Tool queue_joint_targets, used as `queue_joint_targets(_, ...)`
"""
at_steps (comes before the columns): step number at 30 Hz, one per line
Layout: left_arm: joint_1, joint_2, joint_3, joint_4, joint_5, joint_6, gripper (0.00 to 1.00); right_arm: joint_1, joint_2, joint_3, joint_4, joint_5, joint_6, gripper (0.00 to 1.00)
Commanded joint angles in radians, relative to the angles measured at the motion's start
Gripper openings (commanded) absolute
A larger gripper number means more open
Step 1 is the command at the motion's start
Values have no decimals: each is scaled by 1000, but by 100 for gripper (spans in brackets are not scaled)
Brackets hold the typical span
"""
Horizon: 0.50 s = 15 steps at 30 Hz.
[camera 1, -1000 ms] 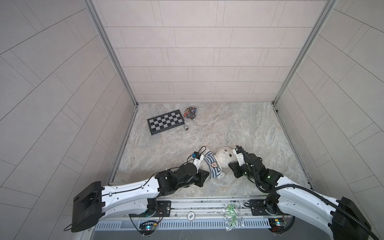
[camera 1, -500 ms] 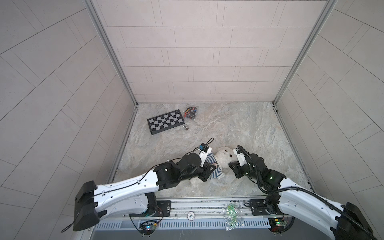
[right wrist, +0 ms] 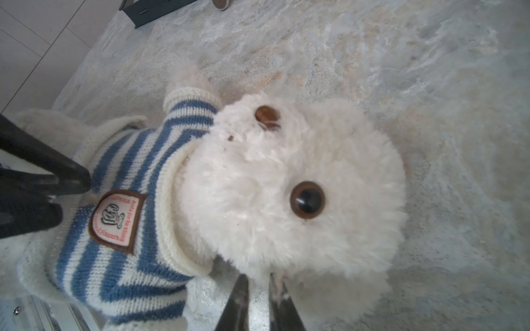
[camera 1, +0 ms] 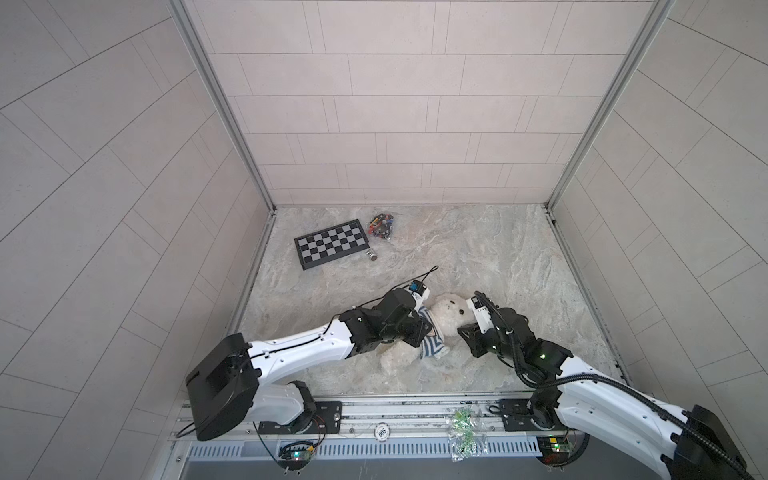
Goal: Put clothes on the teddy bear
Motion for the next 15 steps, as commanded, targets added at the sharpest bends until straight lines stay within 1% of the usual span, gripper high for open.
queue_joint_targets(1,6,8,-25,28,-4,23,27,-5,1,27,-9,-2,-6,18)
queue_joint_targets(6,23,17,-50,39,-10,17,27,-4,-28,19,-8,-9,-13,18)
queue_joint_targets(10,29,22,-64,46,-7,12,26,-5,-100,11,-38,-15,-39,20)
queue_joint_targets(15,54,27,-93,72,8,0,22,-1,-189,17,-82,-65,-65,22)
